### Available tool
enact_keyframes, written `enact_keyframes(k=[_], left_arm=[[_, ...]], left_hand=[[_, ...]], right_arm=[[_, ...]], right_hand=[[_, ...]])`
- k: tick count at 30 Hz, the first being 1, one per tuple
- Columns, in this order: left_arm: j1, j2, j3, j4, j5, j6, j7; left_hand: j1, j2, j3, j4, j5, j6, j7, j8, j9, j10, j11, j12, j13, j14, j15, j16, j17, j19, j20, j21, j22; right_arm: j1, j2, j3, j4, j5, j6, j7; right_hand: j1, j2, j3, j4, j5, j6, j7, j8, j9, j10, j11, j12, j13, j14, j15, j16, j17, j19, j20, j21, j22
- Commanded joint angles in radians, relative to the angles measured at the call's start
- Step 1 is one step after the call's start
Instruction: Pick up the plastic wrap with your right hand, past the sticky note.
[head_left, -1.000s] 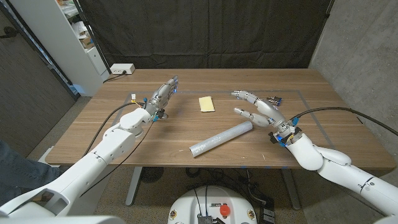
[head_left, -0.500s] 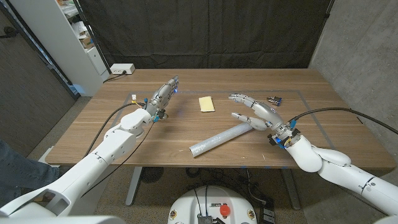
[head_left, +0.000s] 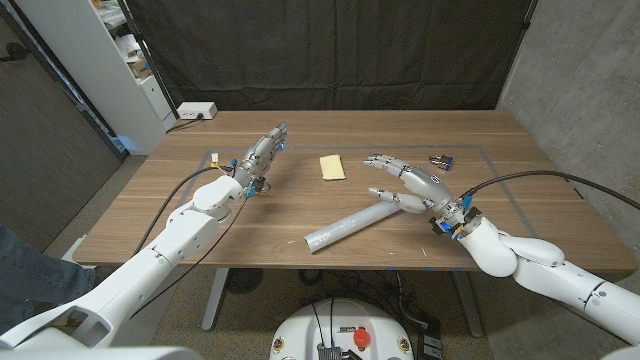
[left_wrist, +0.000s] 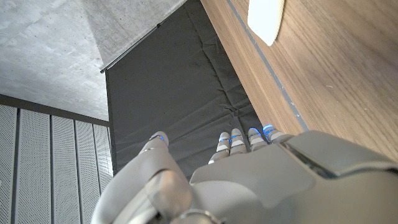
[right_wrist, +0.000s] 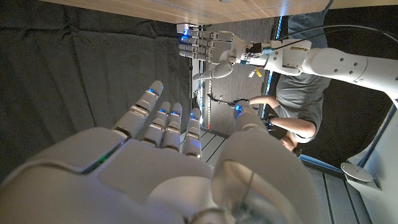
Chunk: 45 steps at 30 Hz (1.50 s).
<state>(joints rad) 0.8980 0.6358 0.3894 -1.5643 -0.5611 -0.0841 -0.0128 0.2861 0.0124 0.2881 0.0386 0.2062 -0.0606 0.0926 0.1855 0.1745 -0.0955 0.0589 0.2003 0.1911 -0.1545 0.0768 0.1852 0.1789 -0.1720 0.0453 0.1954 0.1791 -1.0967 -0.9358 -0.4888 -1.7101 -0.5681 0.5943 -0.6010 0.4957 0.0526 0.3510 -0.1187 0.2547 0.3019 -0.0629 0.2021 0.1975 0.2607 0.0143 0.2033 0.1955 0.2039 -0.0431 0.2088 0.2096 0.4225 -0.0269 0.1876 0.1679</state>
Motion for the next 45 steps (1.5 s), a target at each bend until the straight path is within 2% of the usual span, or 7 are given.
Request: enact_keyframes(k=[1, 24, 30, 45], left_arm=[[-0.001, -0.001, 0.000, 0.011, 0.000, -0.011, -0.008], [0.002, 0.001, -0.007, 0.023, -0.010, -0.020, -0.019], [0.005, -0.002, -0.009, 0.035, -0.015, -0.029, -0.024], [0.011, -0.006, -0.013, 0.045, -0.023, -0.047, -0.033]], left_hand=[[0.001, 0.006, 0.002, -0.006, -0.004, 0.005, -0.001, 0.003, 0.004, -0.003, 0.002, 0.008, 0.002, -0.010, 0.000, 0.002, 0.003, -0.067, 0.006, 0.001, 0.002], [0.000, 0.008, 0.000, -0.008, -0.005, 0.007, -0.001, 0.003, 0.004, -0.004, 0.001, 0.008, 0.002, -0.010, -0.001, 0.002, 0.003, -0.068, 0.006, 0.001, 0.002], [-0.001, 0.009, 0.000, -0.009, -0.005, 0.007, -0.001, 0.003, 0.004, -0.003, 0.002, 0.009, 0.002, -0.010, -0.001, 0.002, 0.003, -0.069, 0.007, 0.001, 0.002], [-0.002, 0.010, -0.001, -0.011, -0.006, 0.006, -0.001, 0.003, 0.004, -0.005, -0.001, 0.008, 0.002, -0.010, -0.001, 0.002, 0.003, -0.071, 0.010, 0.001, 0.002]], right_arm=[[0.011, -0.029, -0.020, -0.036, -0.058, -0.057, -0.008], [0.028, -0.065, -0.051, -0.087, -0.183, -0.158, -0.003], [0.028, -0.078, -0.055, -0.103, -0.190, -0.178, 0.015], [0.035, -0.095, -0.072, -0.148, -0.247, -0.243, 0.067]], right_hand=[[0.010, -0.007, 0.004, -0.008, 0.008, 0.002, -0.007, -0.001, 0.004, 0.005, -0.006, 0.000, 0.002, 0.006, 0.000, 0.003, -0.001, 0.004, 0.000, 0.004, 0.000], [0.018, -0.006, 0.011, -0.015, 0.012, 0.005, -0.014, 0.001, 0.005, 0.007, -0.011, 0.000, 0.002, 0.007, -0.004, 0.002, -0.001, 0.005, -0.001, 0.003, 0.000], [0.020, -0.007, 0.013, -0.017, 0.013, 0.003, -0.015, 0.001, 0.005, 0.004, -0.017, -0.001, 0.003, 0.006, -0.005, 0.001, -0.001, 0.005, -0.001, 0.002, 0.000], [0.031, -0.011, 0.019, -0.026, 0.016, -0.018, -0.019, -0.006, 0.005, -0.008, -0.010, -0.006, 0.003, 0.005, 0.000, -0.001, -0.002, 0.003, 0.005, 0.001, 0.000]])
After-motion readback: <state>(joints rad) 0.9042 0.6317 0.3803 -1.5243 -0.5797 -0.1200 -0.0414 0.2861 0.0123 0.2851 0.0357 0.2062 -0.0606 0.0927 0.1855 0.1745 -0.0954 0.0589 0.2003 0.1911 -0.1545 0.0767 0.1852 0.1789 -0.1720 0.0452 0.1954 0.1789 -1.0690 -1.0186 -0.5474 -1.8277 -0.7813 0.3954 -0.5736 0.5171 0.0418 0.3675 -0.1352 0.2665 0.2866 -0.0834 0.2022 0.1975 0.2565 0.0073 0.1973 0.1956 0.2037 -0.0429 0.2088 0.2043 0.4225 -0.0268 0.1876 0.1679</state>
